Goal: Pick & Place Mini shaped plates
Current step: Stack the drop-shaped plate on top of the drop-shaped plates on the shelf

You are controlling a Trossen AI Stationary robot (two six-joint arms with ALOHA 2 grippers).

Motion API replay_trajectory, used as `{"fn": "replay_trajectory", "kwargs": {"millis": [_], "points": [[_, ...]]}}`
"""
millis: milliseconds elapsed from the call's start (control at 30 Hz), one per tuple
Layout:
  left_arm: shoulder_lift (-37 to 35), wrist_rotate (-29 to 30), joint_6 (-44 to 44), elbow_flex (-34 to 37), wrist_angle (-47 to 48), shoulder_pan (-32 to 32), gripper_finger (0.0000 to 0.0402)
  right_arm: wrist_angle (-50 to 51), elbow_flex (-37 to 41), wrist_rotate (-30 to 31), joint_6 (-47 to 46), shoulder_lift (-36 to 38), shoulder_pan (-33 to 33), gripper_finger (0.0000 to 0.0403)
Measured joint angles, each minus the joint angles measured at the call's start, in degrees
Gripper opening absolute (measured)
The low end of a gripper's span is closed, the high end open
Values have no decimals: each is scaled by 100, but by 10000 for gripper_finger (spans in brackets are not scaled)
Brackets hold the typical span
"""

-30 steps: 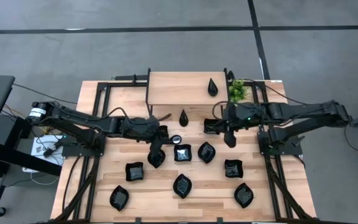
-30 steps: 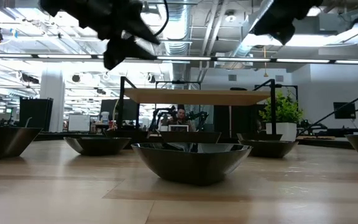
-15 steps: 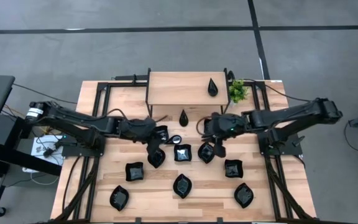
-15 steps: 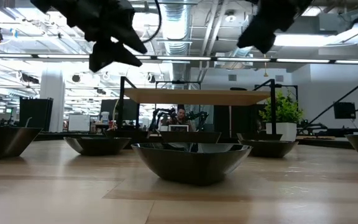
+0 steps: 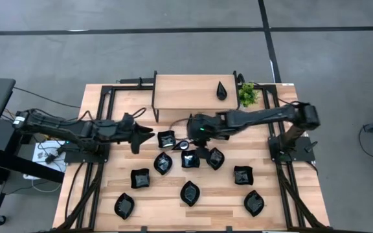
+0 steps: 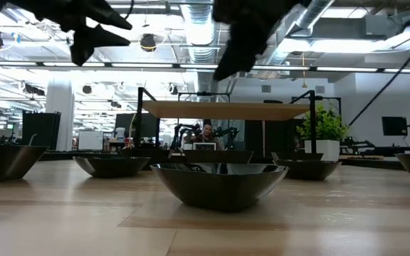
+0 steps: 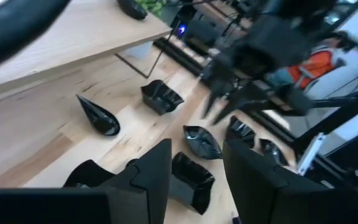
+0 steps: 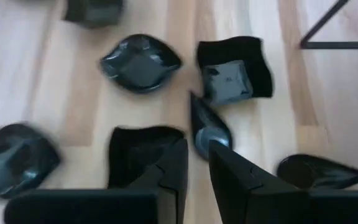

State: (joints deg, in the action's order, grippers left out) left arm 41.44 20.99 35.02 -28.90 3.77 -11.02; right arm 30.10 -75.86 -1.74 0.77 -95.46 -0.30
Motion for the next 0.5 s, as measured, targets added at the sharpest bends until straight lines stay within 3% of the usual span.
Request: {"fn": "replay_trajectory", "kwargs": {"millis": [267, 500], "points": [[-631, 2, -106, 376, -28, -161, 145, 969, -1127, -17, 225, -1229, -290, 59], [-732, -2, -188, 490, -42, -204, 145, 986, -1331, -24, 394, -1697, -250, 59]]}}
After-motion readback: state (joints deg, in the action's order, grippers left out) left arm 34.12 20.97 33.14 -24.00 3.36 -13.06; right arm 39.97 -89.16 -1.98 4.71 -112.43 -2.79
